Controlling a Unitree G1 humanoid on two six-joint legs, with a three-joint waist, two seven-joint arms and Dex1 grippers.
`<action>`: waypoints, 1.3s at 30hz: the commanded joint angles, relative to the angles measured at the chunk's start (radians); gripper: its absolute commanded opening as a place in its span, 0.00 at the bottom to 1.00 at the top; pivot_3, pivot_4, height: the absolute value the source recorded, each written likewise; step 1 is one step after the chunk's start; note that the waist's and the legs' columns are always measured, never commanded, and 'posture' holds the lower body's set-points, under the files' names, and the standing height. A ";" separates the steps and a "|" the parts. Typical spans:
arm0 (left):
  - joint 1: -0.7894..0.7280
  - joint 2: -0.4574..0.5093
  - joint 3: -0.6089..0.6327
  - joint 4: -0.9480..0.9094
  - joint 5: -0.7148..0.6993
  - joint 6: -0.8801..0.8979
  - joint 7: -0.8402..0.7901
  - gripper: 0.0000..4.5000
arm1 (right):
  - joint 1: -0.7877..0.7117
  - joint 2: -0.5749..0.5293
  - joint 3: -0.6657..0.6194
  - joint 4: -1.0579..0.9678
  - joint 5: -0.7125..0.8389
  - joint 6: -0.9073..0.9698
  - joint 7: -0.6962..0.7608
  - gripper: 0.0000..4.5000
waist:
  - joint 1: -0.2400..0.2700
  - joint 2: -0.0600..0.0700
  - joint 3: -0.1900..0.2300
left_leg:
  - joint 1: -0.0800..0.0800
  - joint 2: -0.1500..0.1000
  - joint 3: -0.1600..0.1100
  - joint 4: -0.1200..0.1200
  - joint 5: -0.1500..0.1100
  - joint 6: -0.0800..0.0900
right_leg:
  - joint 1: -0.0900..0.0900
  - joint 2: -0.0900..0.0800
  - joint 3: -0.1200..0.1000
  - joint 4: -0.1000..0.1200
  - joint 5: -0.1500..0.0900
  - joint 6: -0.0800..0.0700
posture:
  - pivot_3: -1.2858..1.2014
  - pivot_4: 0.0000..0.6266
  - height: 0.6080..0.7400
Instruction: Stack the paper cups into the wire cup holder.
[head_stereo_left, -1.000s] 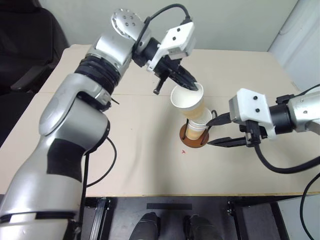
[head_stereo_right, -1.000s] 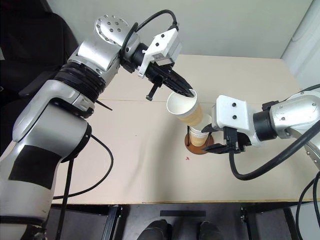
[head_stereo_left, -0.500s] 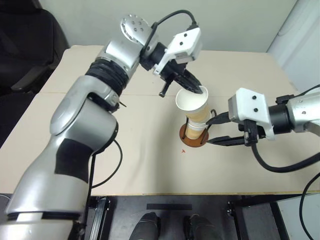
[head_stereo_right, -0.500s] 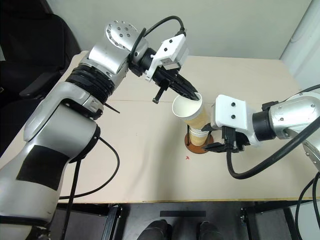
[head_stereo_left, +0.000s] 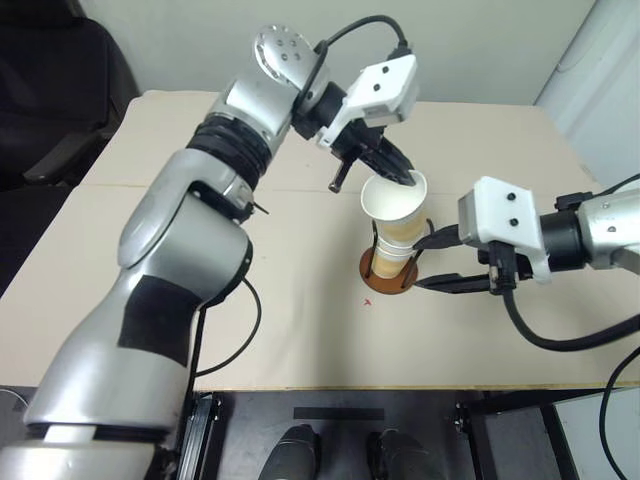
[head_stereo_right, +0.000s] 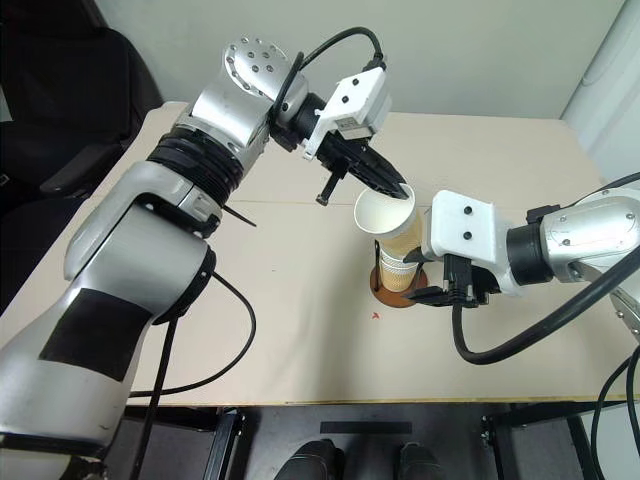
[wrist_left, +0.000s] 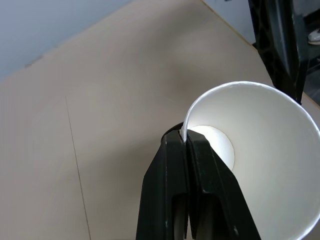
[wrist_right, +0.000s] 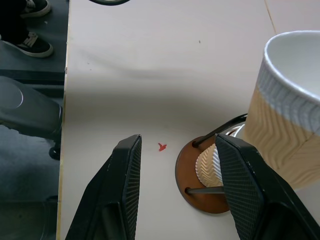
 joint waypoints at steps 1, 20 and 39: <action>-0.021 -0.006 0.030 -0.004 0.008 -0.022 -0.029 0.00 | -0.004 -0.009 -0.048 -0.027 0.020 0.007 -0.016 0.51 | 0.000 0.000 0.000 | 0.000 0.000 0.000 0.000 0.000 0.000 | 0.000 0.000 0.000 0.000 0.000 0.000 | 0.52 0.24 1.00; -0.005 -0.036 0.050 0.038 0.104 -0.087 -0.029 0.09 | -0.009 -0.103 -0.076 0.073 -0.053 -0.082 0.010 0.51 | 0.001 0.000 0.000 | 0.000 0.000 0.000 0.000 0.000 0.001 | 0.000 0.000 0.001 0.000 0.000 0.000 | 0.52 0.24 1.00; 0.002 -0.136 0.297 0.113 0.311 -0.191 0.009 0.74 | 0.004 -0.105 -0.099 0.050 -0.031 -0.051 0.000 0.51 | 0.002 0.000 0.000 | 0.000 0.000 0.001 0.003 -0.001 0.002 | 0.000 0.000 0.001 0.001 0.000 0.001 | 0.52 0.24 1.00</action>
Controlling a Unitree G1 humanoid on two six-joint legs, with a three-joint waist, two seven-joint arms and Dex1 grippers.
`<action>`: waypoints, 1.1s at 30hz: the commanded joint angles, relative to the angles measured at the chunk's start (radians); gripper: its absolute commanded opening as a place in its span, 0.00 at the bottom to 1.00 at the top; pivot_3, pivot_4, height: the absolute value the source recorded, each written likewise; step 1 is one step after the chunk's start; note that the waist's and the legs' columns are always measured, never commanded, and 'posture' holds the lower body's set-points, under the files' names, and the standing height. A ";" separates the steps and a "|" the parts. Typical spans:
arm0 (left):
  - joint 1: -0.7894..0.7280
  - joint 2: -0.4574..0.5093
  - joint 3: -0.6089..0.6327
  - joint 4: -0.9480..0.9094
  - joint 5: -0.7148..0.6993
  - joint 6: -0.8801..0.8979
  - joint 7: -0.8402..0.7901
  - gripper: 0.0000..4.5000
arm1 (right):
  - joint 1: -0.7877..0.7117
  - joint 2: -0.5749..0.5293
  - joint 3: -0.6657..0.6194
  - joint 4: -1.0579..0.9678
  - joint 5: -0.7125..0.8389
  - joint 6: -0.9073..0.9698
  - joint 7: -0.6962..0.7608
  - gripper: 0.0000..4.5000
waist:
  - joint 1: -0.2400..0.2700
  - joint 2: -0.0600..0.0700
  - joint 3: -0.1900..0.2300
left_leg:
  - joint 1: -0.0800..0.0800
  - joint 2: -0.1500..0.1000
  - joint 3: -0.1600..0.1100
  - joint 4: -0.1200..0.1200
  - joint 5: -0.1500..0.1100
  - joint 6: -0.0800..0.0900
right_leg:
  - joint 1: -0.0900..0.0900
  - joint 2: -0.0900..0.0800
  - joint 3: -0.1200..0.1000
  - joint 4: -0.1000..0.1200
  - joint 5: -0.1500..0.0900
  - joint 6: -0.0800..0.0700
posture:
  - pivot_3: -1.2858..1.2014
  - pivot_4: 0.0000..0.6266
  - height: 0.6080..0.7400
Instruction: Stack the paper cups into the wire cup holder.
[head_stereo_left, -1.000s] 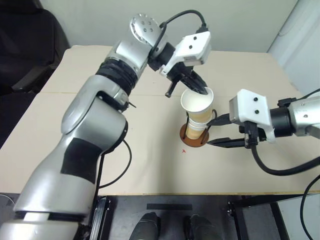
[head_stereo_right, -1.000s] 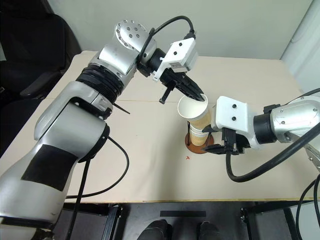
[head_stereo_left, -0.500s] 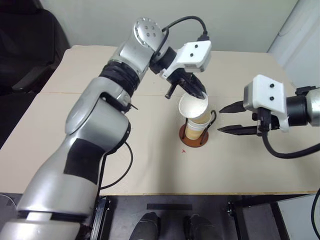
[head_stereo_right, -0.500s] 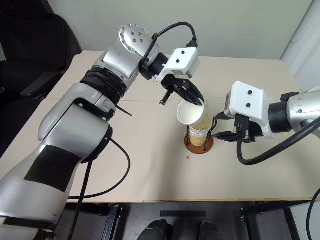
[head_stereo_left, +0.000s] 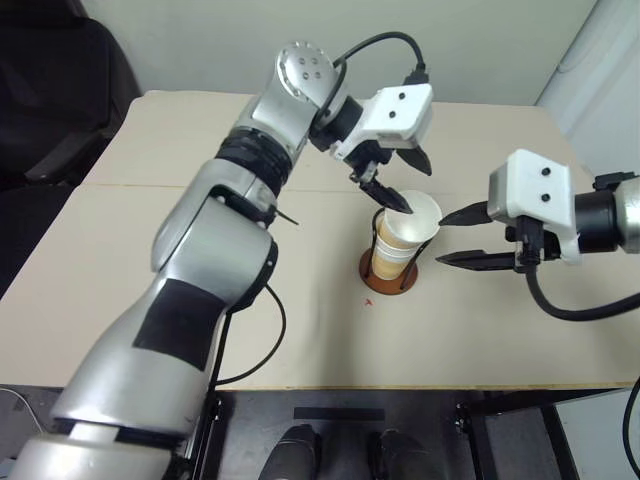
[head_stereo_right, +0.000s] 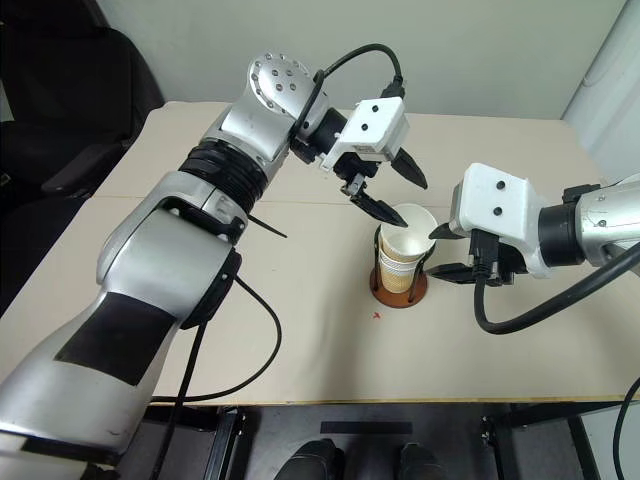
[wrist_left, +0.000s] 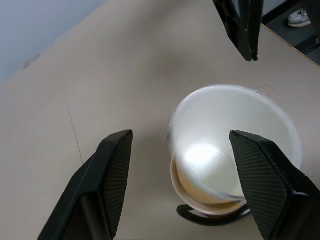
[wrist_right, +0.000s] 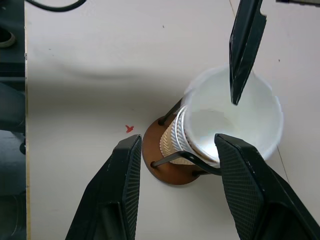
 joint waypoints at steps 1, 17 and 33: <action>-0.008 -0.017 0.059 -0.003 0.036 -0.027 0.010 0.74 | -0.010 -0.016 -0.050 -0.015 0.009 0.003 -0.006 0.51 | 0.000 0.000 0.000 | 0.000 0.000 0.000 0.000 0.000 0.000 | 0.000 0.000 0.000 0.000 0.000 0.000 | 0.52 0.24 1.00; 0.042 0.108 0.236 -0.022 0.058 0.059 -0.032 0.74 | -0.007 -0.015 -0.016 0.057 -0.038 -0.060 0.032 0.51 | -0.009 0.000 0.000 | 0.000 0.001 0.001 0.000 0.000 0.000 | -0.001 0.001 0.001 0.001 0.000 0.000 | 0.52 0.24 1.00; 0.412 0.425 0.506 -0.283 -0.078 0.410 0.283 0.74 | 0.068 0.142 0.037 0.486 -0.278 -0.246 -0.047 0.51 | -0.022 0.001 -0.001 | 0.001 0.000 -0.001 0.004 0.000 0.000 | -0.001 0.001 -0.001 0.003 0.000 0.000 | 0.52 0.24 1.00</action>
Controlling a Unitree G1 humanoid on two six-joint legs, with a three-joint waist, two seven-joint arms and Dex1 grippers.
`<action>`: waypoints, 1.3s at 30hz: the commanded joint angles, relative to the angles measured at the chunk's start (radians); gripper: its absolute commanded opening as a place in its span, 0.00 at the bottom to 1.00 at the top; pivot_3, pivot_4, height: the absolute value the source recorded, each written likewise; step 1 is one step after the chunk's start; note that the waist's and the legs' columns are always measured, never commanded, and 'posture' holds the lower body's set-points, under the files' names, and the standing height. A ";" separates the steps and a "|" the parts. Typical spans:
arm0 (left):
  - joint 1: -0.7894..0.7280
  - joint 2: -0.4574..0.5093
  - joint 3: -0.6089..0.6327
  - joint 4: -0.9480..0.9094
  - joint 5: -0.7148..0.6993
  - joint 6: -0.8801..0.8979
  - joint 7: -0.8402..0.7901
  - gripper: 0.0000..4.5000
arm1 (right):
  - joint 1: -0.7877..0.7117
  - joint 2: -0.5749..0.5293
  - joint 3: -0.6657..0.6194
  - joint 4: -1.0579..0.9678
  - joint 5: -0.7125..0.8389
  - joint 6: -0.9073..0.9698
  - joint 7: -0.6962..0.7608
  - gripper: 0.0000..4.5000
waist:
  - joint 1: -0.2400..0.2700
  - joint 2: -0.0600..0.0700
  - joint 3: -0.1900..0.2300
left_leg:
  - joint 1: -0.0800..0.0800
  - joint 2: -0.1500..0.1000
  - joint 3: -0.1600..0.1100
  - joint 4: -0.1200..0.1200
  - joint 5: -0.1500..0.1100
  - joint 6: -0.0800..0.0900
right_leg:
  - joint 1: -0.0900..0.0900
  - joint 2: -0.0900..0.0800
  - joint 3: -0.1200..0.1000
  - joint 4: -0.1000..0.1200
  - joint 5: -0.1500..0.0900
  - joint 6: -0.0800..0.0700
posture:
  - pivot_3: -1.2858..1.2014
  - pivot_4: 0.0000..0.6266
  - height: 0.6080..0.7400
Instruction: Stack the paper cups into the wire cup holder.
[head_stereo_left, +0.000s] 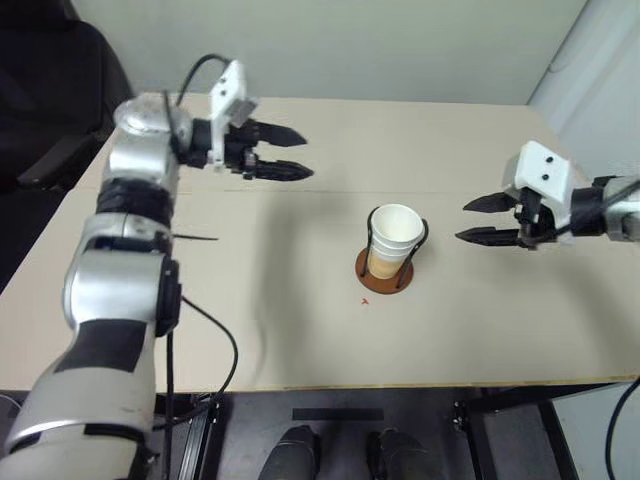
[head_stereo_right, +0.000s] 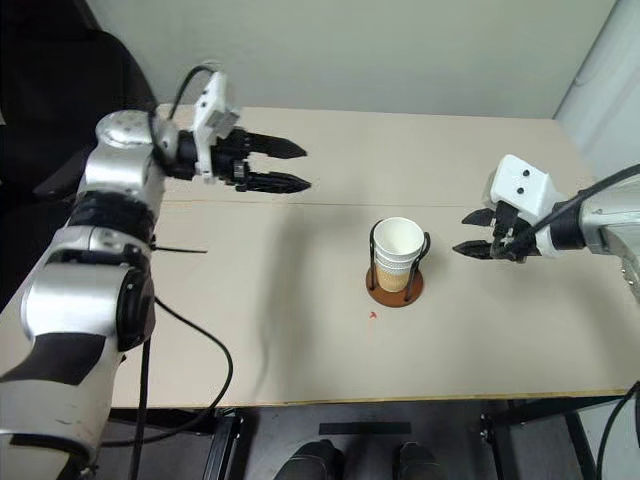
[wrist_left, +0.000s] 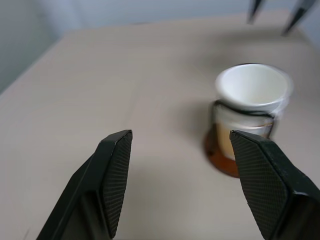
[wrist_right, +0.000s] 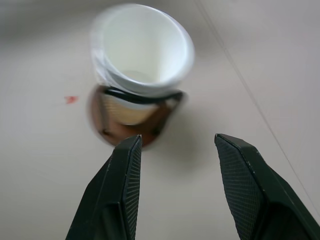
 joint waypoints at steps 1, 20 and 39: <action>0.057 0.038 0.095 -0.093 -0.048 0.048 0.149 0.74 | -0.001 0.026 -0.033 0.070 -0.051 -0.027 -0.052 0.51 | -0.002 0.000 0.000 | 0.001 0.000 0.000 0.000 0.000 0.000 | 0.001 0.001 0.000 0.000 0.000 0.000 | 0.52 0.24 1.00; 0.238 0.011 0.231 -0.170 -0.088 0.104 0.632 0.74 | 0.129 0.128 -0.190 0.213 -0.119 -0.062 -0.262 0.51 | -0.002 0.000 0.000 | 0.015 -0.001 -0.001 -0.002 0.002 -0.002 | 0.015 0.000 -0.001 -0.001 0.001 -0.002 | 0.52 0.24 1.00; 0.283 0.123 0.278 -0.191 -0.089 0.077 0.712 0.74 | 0.164 0.159 -0.186 0.135 -0.089 -0.017 -0.261 0.51 | -0.007 0.000 0.000 | 0.015 -0.001 -0.001 -0.015 0.004 -0.004 | 0.013 0.000 0.000 -0.007 0.001 -0.002 | 0.52 0.24 1.00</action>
